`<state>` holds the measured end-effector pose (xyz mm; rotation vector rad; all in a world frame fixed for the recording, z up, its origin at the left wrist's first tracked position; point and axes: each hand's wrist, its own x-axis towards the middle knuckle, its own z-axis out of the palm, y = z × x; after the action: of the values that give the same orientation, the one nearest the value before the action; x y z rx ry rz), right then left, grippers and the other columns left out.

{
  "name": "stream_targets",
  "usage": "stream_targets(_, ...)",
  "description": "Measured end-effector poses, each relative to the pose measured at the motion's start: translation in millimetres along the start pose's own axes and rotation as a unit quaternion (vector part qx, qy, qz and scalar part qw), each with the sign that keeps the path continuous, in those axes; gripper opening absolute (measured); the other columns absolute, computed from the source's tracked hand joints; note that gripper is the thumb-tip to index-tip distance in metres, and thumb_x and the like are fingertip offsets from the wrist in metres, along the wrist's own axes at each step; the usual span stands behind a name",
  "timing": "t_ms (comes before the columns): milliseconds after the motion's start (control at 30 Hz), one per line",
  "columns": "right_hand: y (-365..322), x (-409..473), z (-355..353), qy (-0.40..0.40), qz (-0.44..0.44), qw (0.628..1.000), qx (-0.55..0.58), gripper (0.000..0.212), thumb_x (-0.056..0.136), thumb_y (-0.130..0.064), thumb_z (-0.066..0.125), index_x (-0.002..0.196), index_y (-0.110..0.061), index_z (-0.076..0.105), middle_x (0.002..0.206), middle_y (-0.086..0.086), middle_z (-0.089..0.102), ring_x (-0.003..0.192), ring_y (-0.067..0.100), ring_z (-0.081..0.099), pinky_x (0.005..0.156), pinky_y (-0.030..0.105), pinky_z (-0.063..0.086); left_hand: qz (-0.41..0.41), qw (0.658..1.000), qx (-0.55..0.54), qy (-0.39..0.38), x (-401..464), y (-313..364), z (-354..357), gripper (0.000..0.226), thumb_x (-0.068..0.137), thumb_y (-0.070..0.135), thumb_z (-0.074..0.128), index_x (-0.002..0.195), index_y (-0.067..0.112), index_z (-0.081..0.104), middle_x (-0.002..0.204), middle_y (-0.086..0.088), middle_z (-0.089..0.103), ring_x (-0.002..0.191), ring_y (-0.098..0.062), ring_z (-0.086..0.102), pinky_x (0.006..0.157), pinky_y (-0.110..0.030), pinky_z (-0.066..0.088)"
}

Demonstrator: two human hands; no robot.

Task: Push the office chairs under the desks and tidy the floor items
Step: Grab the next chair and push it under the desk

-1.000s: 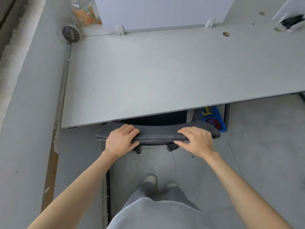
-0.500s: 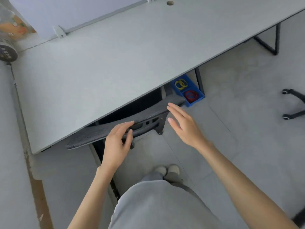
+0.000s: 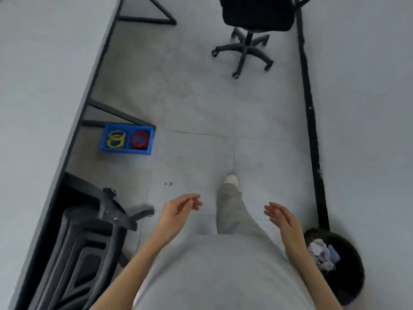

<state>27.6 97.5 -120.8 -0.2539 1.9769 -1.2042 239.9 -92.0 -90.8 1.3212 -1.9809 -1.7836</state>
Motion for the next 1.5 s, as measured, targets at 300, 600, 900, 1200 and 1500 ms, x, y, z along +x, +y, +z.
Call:
stream_targets(300,-69,166,-89,0.079,0.03,0.993,0.078,0.024,0.099,-0.013,0.038,0.105,-0.019,0.061,0.105,0.005,0.068,0.101,0.021,0.064,0.086,0.03,0.05,0.118,0.988,0.053,-0.082,249,178,89,0.027,0.095,0.005,0.043,0.104,0.021,0.063,0.083,0.014,0.07,0.081,0.0,0.065,0.074,-0.008,0.046)
stream_targets(600,-256,374,-164,0.056,-0.125,0.987,0.086,0.025,0.098,-0.011,0.039,0.107,-0.019,0.061,0.103,-0.002,0.067,0.1,0.012,0.064,0.088,0.024,0.049,0.03,0.999,0.031,-0.005,362,214,106,0.034,0.096,0.004,0.04,0.098,0.028,0.063,0.092,0.013,0.071,0.081,-0.007,0.066,0.074,-0.017,0.051)
stream_targets(900,-354,586,-218,0.096,-0.131,0.985,0.059,0.027,0.098,-0.01,0.04,0.101,-0.026,0.061,0.101,-0.003,0.067,0.098,0.011,0.064,0.086,0.024,0.05,0.048,0.998,0.037,-0.015,608,316,145,0.032,0.095,0.005,0.042,0.095,0.028,0.064,0.091,0.016,0.071,0.081,-0.007,0.066,0.071,-0.012,0.049)
stream_targets(1200,-387,706,-285,0.167,-0.025,0.982,0.08,0.025,0.097,-0.012,0.042,0.11,-0.018,0.063,0.103,-0.006,0.068,0.094,0.004,0.064,0.085,0.023,0.052,0.159,0.974,0.098,-0.125,833,514,227,0.027,0.095,0.009,0.042,0.101,0.026,0.061,0.085,0.023,0.069,0.085,0.0,0.063,0.071,-0.009,0.048)
stream_targets(1500,-488,920,-385,0.076,-0.051,0.996,-0.008,0.026,0.097,-0.013,0.043,0.099,-0.031,0.062,0.099,-0.005,0.069,0.093,0.003,0.064,0.091,0.032,0.051,0.135,0.988,0.064,-0.048,987,601,316,0.027,0.095,0.007,0.043,0.105,0.022,0.063,0.085,0.012,0.07,0.089,0.0,0.062,0.074,-0.004,0.044)
